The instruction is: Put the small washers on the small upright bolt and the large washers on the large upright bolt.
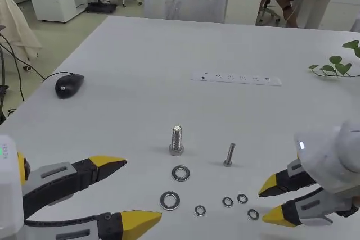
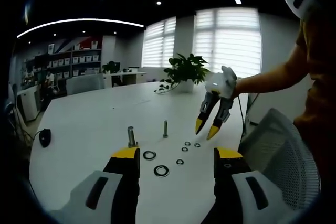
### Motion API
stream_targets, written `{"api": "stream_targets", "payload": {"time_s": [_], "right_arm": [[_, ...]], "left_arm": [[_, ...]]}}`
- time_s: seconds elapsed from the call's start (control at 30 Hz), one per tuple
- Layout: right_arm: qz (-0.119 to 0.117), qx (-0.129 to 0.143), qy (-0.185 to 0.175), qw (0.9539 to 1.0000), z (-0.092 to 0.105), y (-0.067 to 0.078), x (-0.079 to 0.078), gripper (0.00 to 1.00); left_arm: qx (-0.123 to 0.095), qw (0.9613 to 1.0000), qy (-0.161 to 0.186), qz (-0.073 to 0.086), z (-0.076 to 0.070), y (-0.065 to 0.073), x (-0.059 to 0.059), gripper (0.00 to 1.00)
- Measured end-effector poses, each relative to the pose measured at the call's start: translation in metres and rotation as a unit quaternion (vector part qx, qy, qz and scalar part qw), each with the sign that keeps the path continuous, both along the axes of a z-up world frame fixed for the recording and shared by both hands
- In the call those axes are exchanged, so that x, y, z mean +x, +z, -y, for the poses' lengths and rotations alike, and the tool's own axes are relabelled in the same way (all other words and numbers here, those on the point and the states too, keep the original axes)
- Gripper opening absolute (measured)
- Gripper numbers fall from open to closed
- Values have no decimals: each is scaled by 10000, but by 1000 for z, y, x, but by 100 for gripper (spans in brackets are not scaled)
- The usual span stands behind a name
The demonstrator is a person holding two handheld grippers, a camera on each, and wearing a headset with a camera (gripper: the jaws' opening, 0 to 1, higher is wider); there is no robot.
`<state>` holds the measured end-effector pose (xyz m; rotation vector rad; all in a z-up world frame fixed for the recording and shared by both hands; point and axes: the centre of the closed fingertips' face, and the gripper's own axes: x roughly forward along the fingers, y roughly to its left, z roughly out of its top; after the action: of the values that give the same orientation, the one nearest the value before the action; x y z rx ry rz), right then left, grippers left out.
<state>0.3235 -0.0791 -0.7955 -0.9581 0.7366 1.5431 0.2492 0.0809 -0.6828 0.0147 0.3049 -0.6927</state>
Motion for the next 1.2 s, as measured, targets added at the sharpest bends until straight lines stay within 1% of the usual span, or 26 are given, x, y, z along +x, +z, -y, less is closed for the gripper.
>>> {"api": "stream_targets", "payload": {"time_s": [0.03, 0.1, 0.13, 0.17, 0.23, 0.27, 0.33, 0.43, 0.53, 0.6, 0.67, 0.9, 1.0, 1.07, 1.13, 1.2], "right_arm": [[-15, -126, 25, 9999, 1, -3, 0, 24], [90, -255, 186, 9995, -2, -9, 2, 23], [72, -339, 172, 9993, -2, -12, 2, 23], [70, -363, 230, 9991, -3, -14, 2, 23], [-16, -476, 225, 9986, -3, -18, 2, 23], [0, -538, 266, 9982, -3, -21, 3, 22], [119, -681, 357, 9970, 0, -24, 6, 21], [77, -709, 396, 9967, -1, -24, 6, 21], [134, -796, 501, 9955, -1, -26, 6, 20], [80, -853, 506, 9950, -1, -29, 4, 20], [90, -920, 575, 9941, 1, -31, 2, 20], [41, -963, 608, 9935, 0, -30, 3, 18], [69, -1004, 662, 9927, -1, -30, 5, 17], [123, -1023, 772, 9917, -1, -30, 6, 16], [141, -1057, 761, 9914, -1, -31, 5, 15], [186, -1078, 839, 9904, -1, -31, 5, 15]], "left_arm": [[-4, 10000, 5, 6, 0, 0, 0, 56], [-26, 10000, 6, 19, 0, 2, 0, 56], [-28, 10000, 10, 24, 0, 2, 0, 56], [-19, 10000, 11, 18, 0, 2, 0, 56], [-16, 10000, -9, 12, 1, 2, -1, 56], [-26, 10000, -8, 8, 1, 2, -1, 56], [-12, 10000, 14, 16, 0, 3, -1, 56], [-44, 10000, 41, 36, -1, 4, 0, 56], [-46, 10000, 70, 39, -2, 3, 0, 56], [-54, 9999, 84, 25, -3, 2, 0, 56], [-74, 9999, 93, 48, -3, 3, 0, 56], [-70, 9999, 128, 63, -4, 3, 1, 56], [-86, 9998, 137, 77, -4, 3, 2, 56], [-90, 9998, 140, 84, -4, 3, 3, 56], [-88, 9998, 131, 79, -3, 3, 3, 56], [-78, 9999, 129, 70, -3, 2, 3, 56]]}}
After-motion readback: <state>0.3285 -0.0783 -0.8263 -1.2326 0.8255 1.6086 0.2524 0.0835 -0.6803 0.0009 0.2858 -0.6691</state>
